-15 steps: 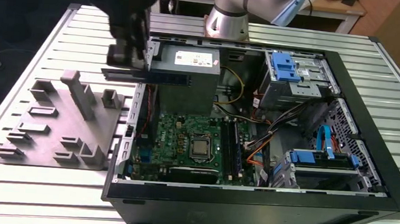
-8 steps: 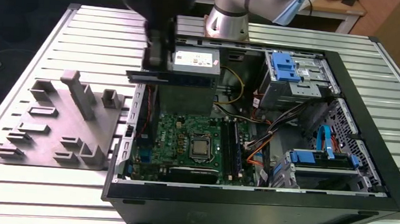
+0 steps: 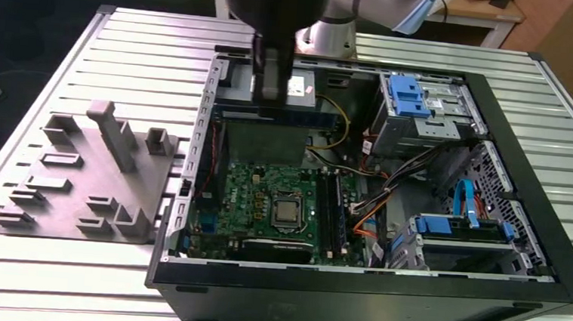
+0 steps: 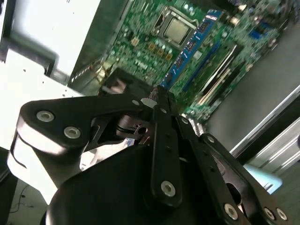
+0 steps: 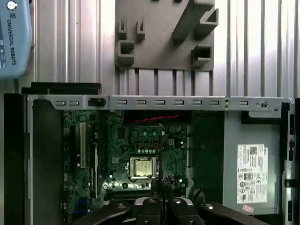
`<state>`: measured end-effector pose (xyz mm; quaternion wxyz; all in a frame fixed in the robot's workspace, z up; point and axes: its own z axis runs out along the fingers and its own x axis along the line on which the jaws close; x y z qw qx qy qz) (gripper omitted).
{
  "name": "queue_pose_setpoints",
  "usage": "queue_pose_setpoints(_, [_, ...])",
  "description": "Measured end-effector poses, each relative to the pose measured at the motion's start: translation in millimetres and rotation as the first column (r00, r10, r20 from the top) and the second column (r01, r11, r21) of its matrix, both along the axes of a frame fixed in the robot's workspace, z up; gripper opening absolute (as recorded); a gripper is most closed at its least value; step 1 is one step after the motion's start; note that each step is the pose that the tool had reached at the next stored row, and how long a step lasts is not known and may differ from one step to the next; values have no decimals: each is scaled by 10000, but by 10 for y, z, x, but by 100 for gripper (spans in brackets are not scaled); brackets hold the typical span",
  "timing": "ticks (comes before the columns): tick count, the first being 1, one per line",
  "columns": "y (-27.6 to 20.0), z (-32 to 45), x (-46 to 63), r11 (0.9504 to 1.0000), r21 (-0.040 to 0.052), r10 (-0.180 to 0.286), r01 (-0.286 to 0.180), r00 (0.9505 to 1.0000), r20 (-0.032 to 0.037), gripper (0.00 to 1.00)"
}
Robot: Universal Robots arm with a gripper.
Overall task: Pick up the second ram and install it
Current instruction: 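Pick up the second ram and move it above second insertion slot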
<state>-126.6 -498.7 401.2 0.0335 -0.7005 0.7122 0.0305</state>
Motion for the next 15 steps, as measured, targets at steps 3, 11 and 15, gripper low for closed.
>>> queue_pose_setpoints(3, [0, -6, 133, 10000, 1, 0, 0, 10000, 0, 9])
queue_pose_setpoints(11, [10, -24, 488, 10000, 0, 0, 0, 10000, 0, 9])
queue_pose_setpoints(15, [33, -31, 549, 10000, 1, 1, -1, 10000, 0, 9])
